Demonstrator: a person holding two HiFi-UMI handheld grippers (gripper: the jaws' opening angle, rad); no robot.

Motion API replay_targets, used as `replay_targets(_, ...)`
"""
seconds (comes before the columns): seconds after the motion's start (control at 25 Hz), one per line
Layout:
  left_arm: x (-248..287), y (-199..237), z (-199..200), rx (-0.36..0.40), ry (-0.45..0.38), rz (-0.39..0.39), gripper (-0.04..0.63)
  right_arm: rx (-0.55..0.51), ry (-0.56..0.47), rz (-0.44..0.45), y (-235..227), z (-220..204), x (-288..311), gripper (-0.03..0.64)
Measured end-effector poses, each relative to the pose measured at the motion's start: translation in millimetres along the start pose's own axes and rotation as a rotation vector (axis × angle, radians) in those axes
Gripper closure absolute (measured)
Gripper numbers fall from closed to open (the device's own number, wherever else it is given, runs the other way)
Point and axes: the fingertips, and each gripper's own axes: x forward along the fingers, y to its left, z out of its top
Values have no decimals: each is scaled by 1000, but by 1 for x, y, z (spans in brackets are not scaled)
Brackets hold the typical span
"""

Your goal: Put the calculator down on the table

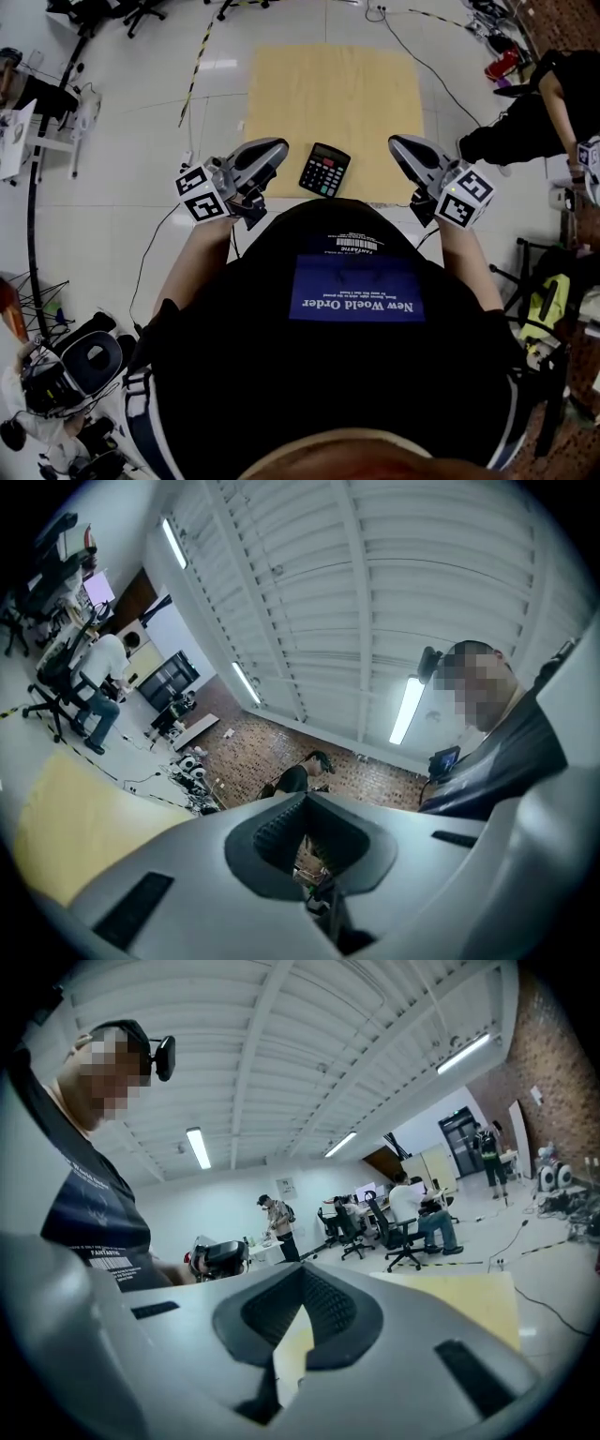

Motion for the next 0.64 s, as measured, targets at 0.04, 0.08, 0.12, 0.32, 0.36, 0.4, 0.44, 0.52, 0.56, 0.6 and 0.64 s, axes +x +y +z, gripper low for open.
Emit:
replay_targets(0.04, 1, 3, 0, -4, -1, -2, 588, -4, 7, 4, -1, -2, 3, 632)
replay_targets(0.08, 3, 6, 1, -7, 0, -3, 589, -7, 14, 8, -3, -3, 6, 632)
replay_targets(0.12, 4, 9, 1, -9, 2, -4, 589, -10, 18, 11, -5, -4, 7, 632)
replay_targets(0.32, 10, 10, 1, -2, 16, -10, 589, -31, 34, 8, -6, -4, 6, 632)
replay_targets(0.36, 11, 9, 2, -2, 19, -13, 589, -34, 36, 8, -5, -2, 6, 632)
replay_targets(0.4, 10, 8, 3, -4, 20, -17, 589, -38, 38, 9, -3, -1, 7, 632)
replay_targets(0.44, 10, 7, 4, -8, 21, -21, 588, -42, 41, 10, -1, 0, 7, 632)
replay_targets(0.52, 11, 5, 3, -14, 23, -28, 589, -49, 45, 13, 0, 1, 7, 632)
replay_targets(0.56, 12, 5, 1, -15, 25, -30, 588, -52, 46, 14, 0, 0, 7, 632)
replay_targets(0.6, 12, 5, 0, -15, 28, -32, 588, -54, 47, 15, 1, -1, 7, 632)
replay_targets(0.64, 13, 5, -2, -15, 32, -34, 589, -57, 48, 17, 1, -1, 7, 632)
